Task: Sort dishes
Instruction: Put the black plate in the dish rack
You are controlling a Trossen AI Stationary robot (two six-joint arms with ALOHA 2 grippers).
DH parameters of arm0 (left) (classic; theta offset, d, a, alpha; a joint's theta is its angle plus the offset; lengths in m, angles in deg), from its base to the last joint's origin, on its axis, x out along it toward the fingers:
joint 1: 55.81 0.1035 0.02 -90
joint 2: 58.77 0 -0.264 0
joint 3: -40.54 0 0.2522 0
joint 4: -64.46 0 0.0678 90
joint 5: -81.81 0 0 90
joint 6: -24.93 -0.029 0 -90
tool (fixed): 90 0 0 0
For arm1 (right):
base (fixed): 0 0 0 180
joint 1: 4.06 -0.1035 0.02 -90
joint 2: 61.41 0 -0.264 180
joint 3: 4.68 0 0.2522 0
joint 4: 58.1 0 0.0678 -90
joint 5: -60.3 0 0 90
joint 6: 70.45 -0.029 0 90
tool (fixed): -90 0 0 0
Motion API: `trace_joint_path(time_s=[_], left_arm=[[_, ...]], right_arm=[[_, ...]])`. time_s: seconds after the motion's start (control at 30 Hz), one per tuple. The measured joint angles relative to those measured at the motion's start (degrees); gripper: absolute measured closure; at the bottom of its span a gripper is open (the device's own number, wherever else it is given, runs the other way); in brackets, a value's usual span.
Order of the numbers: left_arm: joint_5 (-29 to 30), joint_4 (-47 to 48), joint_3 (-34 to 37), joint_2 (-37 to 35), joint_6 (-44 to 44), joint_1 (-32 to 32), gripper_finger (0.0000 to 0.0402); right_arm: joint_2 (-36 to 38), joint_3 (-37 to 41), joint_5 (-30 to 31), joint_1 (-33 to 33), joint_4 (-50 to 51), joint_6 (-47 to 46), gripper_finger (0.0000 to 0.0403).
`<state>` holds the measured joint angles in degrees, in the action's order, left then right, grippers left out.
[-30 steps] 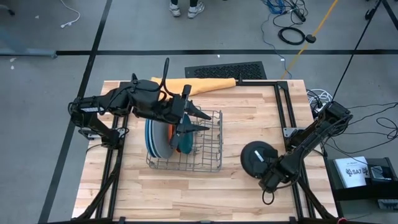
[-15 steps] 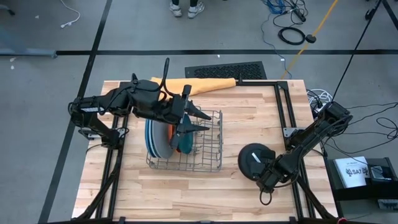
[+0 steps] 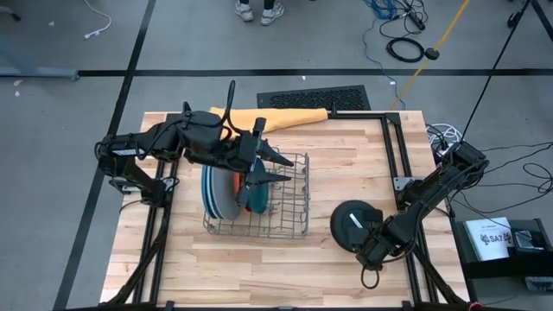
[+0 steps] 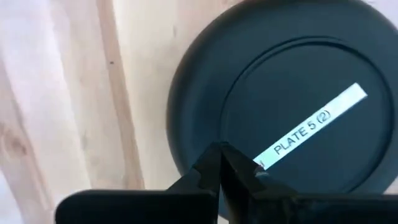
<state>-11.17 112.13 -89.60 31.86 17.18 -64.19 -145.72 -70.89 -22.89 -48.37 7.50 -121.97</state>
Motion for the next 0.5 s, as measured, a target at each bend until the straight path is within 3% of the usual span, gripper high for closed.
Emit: trace_joint_path(time_s=[0.13,0.37,0.5], left_arm=[[0.0,0.0,0.0,0.0,0.0,0.0,0.0263],[0.0,0.0,0.0,0.0,1.3,0.0,0.0263],[0.0,0.0,0.0,0.0,1.4,0.0,0.0263]], right_arm=[[0.0,0.0,-2.5,0.2,0.4,2.7,0.0381],[-0.2,0.0,-4.2,1.2,1.7,7.5,0.0274],[-1.7,0.0,-4.3,1.6,1.6,10.8,0.0249]])
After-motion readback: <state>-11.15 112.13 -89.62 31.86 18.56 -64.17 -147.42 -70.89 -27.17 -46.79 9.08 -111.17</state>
